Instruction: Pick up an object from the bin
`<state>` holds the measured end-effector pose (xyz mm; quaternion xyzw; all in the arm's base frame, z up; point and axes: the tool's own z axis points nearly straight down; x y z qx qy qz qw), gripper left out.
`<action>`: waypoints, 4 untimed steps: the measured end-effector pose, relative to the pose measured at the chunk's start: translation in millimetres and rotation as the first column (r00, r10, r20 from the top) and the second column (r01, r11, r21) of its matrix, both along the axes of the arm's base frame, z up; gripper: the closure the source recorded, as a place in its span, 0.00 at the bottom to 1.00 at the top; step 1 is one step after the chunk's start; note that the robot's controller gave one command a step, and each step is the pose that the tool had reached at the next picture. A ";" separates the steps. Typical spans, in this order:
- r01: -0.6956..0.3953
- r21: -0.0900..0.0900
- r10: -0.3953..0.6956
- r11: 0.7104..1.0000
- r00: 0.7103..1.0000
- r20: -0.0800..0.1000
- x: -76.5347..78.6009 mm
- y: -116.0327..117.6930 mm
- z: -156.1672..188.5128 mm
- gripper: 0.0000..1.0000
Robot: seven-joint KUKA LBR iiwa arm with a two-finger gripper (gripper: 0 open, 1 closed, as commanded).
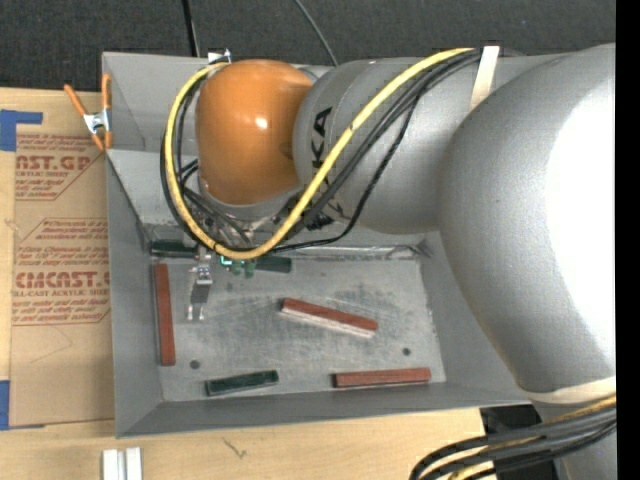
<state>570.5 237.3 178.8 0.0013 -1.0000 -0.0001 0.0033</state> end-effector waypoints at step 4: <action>-0.136 -0.001 0.136 0.991 0.991 0.005 -76.2 -32.2 -49.3 0.00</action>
Offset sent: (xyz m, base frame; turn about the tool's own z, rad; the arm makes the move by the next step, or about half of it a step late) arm -0.0835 0.0068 -0.0821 -0.0573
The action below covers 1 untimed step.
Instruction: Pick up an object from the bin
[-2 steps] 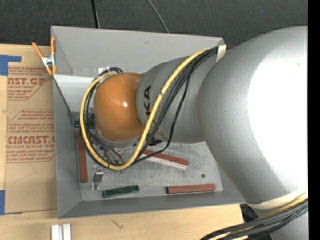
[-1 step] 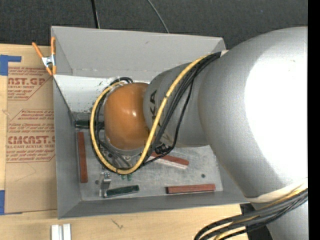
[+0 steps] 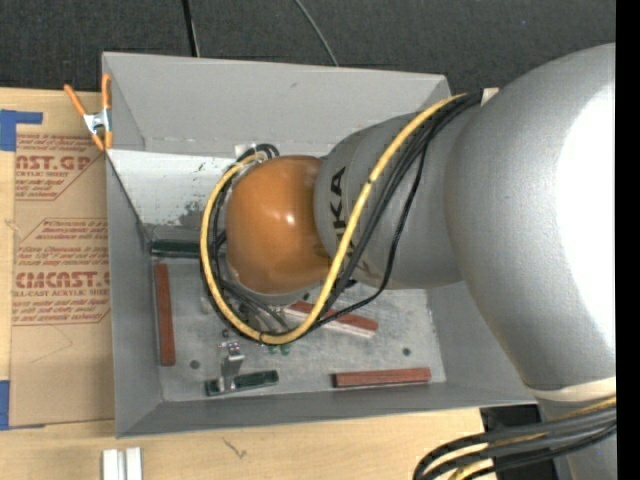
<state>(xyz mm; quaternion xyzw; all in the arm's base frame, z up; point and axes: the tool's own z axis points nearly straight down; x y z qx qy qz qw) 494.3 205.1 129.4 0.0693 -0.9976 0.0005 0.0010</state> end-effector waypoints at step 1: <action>-0.156 0.002 0.156 0.988 0.988 0.006 0.7 -17.9 -13.4 0.00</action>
Offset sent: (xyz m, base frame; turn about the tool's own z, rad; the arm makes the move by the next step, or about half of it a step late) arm -0.0031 -0.0525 -0.0199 -0.2734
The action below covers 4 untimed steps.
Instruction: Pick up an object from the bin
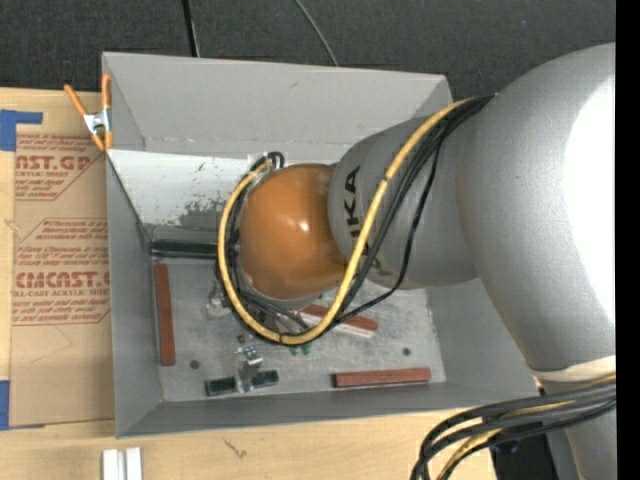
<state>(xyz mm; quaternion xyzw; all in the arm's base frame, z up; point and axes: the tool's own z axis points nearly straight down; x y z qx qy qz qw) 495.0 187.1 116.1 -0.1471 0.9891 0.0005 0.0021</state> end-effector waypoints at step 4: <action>-0.338 -0.001 0.338 0.941 0.941 0.005 -13.1 -13.3 149.2 1.00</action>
Offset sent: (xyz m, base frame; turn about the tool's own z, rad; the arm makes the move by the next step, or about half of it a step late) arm -0.0155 -0.0188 -0.0332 -0.3112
